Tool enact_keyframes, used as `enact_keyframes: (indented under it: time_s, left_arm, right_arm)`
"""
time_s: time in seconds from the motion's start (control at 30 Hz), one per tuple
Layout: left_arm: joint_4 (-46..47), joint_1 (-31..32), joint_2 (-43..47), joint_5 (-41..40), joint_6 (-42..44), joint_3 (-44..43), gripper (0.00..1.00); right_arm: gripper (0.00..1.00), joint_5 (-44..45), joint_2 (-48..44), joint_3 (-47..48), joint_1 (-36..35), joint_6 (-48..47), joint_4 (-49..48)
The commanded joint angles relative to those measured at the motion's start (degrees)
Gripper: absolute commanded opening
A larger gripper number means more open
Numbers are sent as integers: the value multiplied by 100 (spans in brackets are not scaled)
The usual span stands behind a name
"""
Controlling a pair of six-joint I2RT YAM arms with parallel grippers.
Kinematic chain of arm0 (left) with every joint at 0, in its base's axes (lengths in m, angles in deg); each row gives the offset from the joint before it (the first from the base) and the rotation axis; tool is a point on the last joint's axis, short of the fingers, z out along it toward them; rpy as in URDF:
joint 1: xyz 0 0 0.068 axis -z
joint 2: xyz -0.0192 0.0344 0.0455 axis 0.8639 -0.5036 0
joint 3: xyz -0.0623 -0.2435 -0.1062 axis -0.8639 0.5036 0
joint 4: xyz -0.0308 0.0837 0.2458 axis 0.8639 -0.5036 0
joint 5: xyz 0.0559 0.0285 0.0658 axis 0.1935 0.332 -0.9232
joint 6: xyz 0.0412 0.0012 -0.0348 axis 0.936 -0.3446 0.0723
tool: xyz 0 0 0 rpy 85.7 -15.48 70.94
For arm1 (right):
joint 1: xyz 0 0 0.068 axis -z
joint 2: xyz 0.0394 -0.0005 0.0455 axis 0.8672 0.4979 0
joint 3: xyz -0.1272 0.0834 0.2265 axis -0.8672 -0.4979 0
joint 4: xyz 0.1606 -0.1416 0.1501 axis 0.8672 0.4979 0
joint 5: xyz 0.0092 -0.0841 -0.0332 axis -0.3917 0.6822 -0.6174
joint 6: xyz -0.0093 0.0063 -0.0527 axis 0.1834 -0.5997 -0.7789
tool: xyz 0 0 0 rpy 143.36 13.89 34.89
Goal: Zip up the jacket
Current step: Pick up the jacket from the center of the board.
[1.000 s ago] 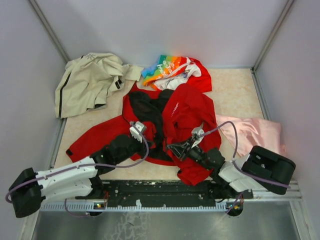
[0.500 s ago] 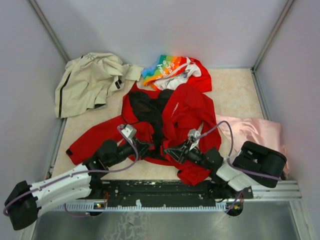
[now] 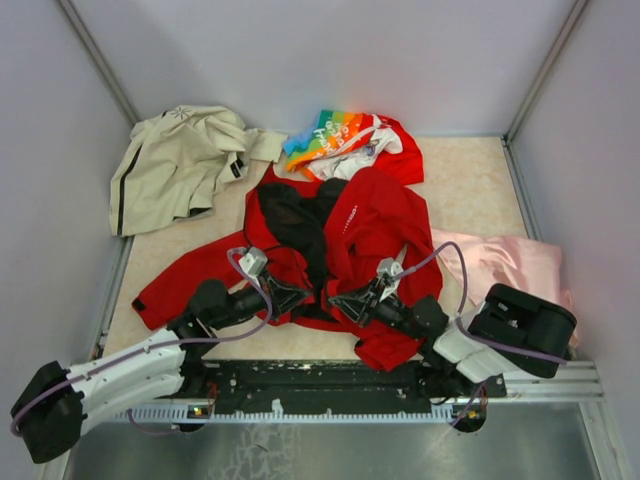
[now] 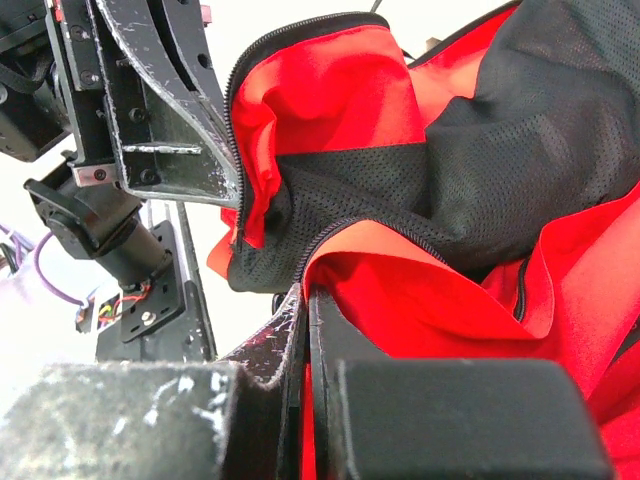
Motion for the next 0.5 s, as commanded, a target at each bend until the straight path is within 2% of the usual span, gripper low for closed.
enact_keyframes:
  time_s: [0.0, 0.47]
  left_arm:
    - [549, -20, -72, 251, -166, 49, 0]
    - [720, -20, -71, -141, -494, 197, 0]
  right_arm:
    - [0, -57, -125, 192, 50, -232, -1005]
    - [0, -243, -306, 321, 49, -185, -1004]
